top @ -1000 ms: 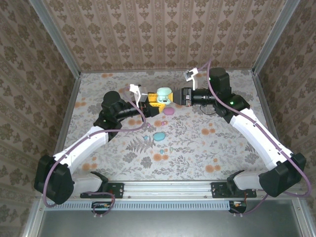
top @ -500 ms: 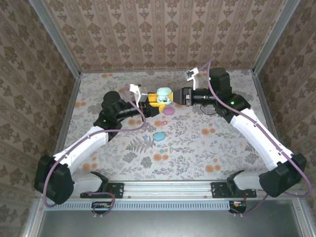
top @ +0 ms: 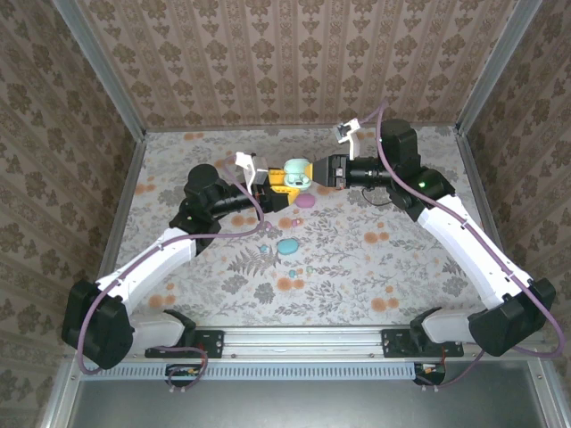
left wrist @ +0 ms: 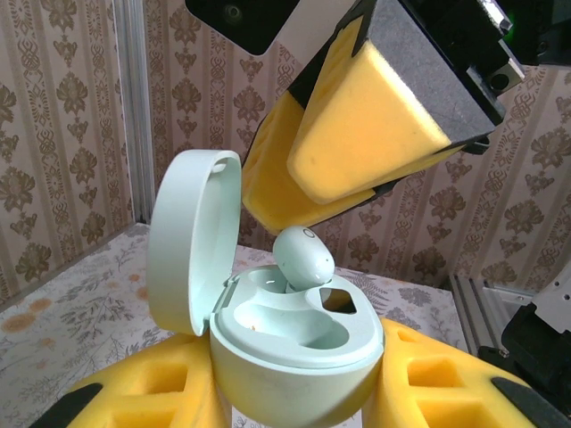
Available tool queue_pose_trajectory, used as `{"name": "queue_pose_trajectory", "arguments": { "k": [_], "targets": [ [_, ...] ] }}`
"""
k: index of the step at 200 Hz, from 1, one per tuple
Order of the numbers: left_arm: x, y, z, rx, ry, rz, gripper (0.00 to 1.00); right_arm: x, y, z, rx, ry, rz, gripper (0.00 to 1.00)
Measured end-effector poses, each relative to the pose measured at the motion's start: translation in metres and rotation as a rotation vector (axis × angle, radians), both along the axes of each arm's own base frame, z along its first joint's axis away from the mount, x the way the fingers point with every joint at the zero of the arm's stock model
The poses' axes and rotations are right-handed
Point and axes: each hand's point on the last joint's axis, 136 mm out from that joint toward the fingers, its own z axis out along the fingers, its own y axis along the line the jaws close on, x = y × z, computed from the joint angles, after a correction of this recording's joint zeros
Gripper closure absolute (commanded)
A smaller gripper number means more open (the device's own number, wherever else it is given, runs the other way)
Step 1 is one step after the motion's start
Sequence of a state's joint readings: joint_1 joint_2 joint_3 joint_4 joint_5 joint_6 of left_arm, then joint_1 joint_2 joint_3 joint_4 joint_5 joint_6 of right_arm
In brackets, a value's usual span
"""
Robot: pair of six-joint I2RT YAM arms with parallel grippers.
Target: Insert the wireless bluetooth earbuds into the charging case
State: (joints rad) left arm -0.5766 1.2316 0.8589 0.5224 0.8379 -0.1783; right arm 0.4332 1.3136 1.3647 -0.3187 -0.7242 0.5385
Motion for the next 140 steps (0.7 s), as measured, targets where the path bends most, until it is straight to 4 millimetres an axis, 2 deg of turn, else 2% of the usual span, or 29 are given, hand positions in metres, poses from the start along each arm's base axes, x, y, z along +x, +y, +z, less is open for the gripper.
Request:
{"name": "queue_pose_trajectory", "arguments": {
  "k": [35, 95, 140],
  "targets": [
    [0.000, 0.000, 0.000, 0.001, 0.001, -0.001, 0.72, -0.001, 0.001, 0.003, 0.003, -0.001, -0.001, 0.69],
    [0.000, 0.000, 0.000, 0.001, 0.002, -0.002, 0.71, 0.001, -0.007, 0.005, -0.020, -0.019, -0.064, 0.59],
    [-0.001, -0.001, 0.000, 0.001, 0.002, -0.003, 0.72, 0.003, -0.013, 0.004, -0.040, -0.005, -0.111, 0.64]
  ]
}}
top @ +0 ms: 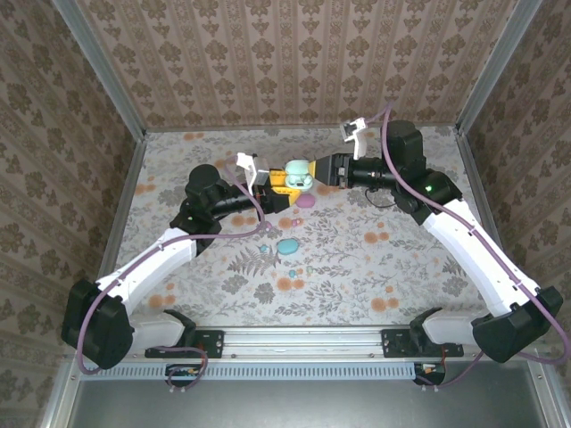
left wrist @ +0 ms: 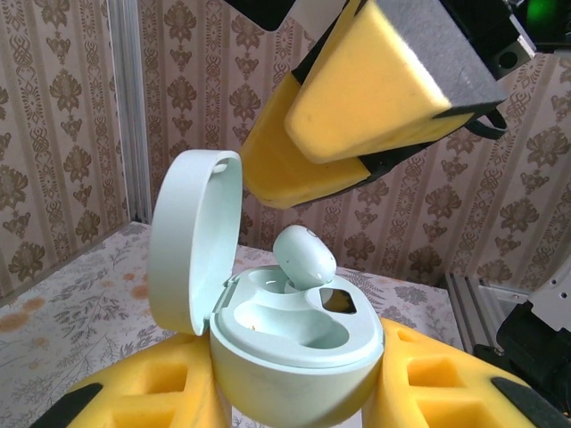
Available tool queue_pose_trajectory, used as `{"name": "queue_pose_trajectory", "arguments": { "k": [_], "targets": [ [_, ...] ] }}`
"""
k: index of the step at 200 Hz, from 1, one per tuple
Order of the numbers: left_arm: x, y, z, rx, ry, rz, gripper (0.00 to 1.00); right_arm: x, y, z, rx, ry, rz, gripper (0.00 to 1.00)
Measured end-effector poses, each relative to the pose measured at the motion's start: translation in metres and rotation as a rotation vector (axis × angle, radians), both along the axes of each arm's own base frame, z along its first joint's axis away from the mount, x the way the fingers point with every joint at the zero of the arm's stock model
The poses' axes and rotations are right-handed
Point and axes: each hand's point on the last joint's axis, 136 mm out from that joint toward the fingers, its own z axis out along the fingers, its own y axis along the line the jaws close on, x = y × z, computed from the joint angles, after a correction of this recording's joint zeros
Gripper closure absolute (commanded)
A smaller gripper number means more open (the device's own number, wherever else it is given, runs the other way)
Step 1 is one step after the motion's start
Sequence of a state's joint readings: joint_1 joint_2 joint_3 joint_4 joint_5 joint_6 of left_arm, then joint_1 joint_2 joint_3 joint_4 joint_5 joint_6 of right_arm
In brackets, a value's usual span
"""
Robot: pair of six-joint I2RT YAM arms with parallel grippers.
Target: Insert the wireless bluetooth earbuds into the charging case
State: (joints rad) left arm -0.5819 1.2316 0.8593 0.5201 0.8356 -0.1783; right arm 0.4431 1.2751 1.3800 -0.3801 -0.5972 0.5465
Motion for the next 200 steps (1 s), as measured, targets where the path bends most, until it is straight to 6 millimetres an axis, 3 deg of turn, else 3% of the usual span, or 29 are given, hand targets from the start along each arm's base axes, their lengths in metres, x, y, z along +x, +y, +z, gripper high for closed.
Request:
{"name": "queue_pose_trajectory", "arguments": {
  "k": [67, 200],
  "targets": [
    [0.002, 0.000, 0.000, -0.001, 0.000, 0.013, 0.72, -0.003, -0.004, -0.015, -0.018, 0.096, -0.028, 0.73],
    [0.002, 0.000, 0.000, 0.000, 0.001, 0.016, 0.72, -0.007, 0.002, -0.009, 0.030, 0.123, 0.003, 0.73]
  ]
}}
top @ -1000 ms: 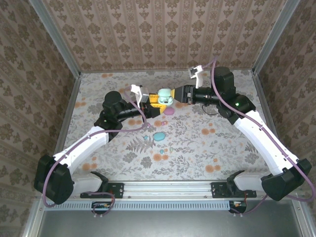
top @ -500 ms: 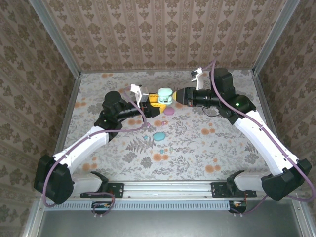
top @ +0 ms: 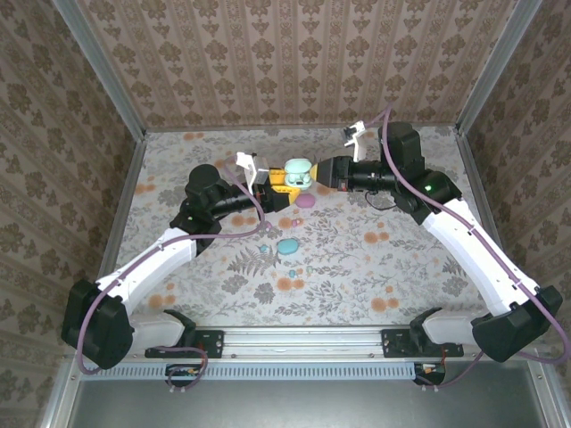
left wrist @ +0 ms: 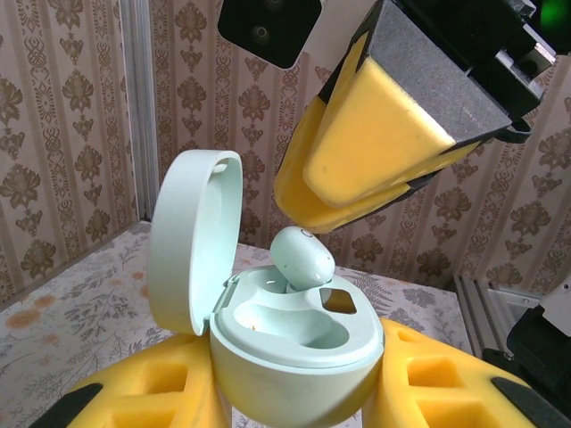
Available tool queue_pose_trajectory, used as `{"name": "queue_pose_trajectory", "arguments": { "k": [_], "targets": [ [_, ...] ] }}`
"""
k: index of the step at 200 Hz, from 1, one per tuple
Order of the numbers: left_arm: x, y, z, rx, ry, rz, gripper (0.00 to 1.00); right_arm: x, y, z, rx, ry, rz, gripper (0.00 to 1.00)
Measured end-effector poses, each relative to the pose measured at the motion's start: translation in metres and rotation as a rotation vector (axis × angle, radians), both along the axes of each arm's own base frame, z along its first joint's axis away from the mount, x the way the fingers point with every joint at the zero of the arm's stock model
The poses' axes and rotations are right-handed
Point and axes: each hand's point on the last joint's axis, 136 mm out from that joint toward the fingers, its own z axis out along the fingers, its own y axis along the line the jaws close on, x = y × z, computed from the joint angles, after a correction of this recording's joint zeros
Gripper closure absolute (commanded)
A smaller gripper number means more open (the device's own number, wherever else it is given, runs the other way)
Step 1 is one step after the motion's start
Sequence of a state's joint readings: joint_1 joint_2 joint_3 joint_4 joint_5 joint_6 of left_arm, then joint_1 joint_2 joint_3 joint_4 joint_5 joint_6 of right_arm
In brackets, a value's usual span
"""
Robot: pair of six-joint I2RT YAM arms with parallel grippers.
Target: Insert the wireless bluetooth earbuds into the charging case
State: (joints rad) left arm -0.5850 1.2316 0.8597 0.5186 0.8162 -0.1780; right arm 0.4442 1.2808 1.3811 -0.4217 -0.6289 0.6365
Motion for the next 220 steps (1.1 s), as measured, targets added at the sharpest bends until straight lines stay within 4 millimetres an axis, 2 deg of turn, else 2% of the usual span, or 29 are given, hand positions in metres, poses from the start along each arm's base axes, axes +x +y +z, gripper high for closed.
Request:
{"name": "queue_pose_trajectory", "arguments": {
  "k": [57, 220],
  "targets": [
    [-0.0009, -0.0008, -0.0006, 0.002, -0.002, -0.002, 0.72, 0.0055, 0.0027, -0.0052, -0.006, 0.013, 0.001, 0.73],
    [-0.0009, -0.0009, -0.0005, 0.003, -0.005, -0.002, 0.72, 0.0081, 0.0086, -0.0028, -0.006, 0.002, 0.011, 0.71]
  ]
}}
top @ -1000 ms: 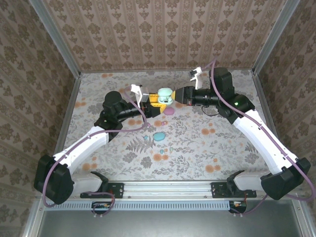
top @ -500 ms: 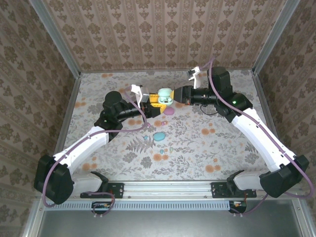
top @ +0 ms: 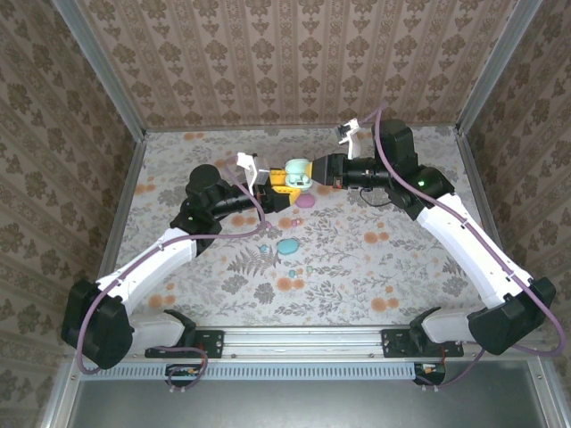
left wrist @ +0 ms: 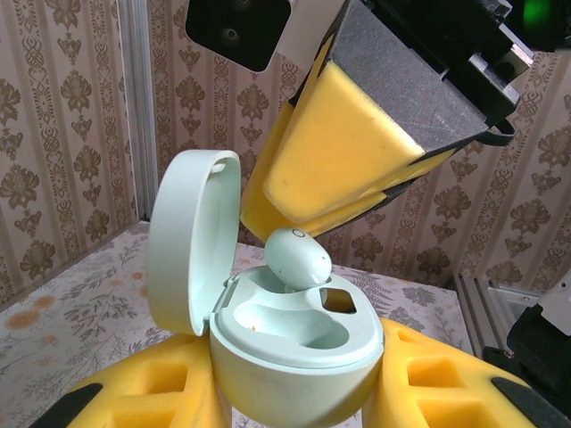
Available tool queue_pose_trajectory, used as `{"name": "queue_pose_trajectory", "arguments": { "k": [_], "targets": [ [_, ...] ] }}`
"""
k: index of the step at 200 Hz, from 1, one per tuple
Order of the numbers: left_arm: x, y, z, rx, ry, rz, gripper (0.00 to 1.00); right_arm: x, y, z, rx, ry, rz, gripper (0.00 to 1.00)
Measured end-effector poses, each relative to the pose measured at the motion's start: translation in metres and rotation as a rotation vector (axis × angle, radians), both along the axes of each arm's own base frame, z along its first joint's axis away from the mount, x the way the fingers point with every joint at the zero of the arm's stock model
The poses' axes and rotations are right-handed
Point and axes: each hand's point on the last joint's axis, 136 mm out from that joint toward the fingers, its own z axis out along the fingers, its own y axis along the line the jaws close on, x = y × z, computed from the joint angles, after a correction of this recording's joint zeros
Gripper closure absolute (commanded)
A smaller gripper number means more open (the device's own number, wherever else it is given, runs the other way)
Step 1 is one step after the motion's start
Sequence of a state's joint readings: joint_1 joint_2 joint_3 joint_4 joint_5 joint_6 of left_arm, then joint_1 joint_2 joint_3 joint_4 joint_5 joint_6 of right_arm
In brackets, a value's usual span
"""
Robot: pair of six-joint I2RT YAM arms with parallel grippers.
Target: Insert the wireless bluetooth earbuds into the charging case
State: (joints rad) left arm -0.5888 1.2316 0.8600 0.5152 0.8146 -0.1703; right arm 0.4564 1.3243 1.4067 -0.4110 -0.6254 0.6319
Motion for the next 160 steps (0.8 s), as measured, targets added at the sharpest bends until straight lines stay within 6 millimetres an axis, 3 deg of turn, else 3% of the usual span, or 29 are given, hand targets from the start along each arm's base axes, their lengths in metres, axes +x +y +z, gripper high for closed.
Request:
{"name": "queue_pose_trajectory", "arguments": {
  "k": [118, 160],
  "targets": [
    [0.000, 0.000, 0.000, 0.001, -0.007, 0.000, 0.72, -0.003, 0.001, 0.001, -0.020, 0.000, -0.005, 0.65],
    [0.005, 0.001, 0.000, 0.000, -0.009, 0.034, 0.72, -0.007, -0.019, 0.013, -0.059, -0.077, -0.090, 0.63]
  ]
}}
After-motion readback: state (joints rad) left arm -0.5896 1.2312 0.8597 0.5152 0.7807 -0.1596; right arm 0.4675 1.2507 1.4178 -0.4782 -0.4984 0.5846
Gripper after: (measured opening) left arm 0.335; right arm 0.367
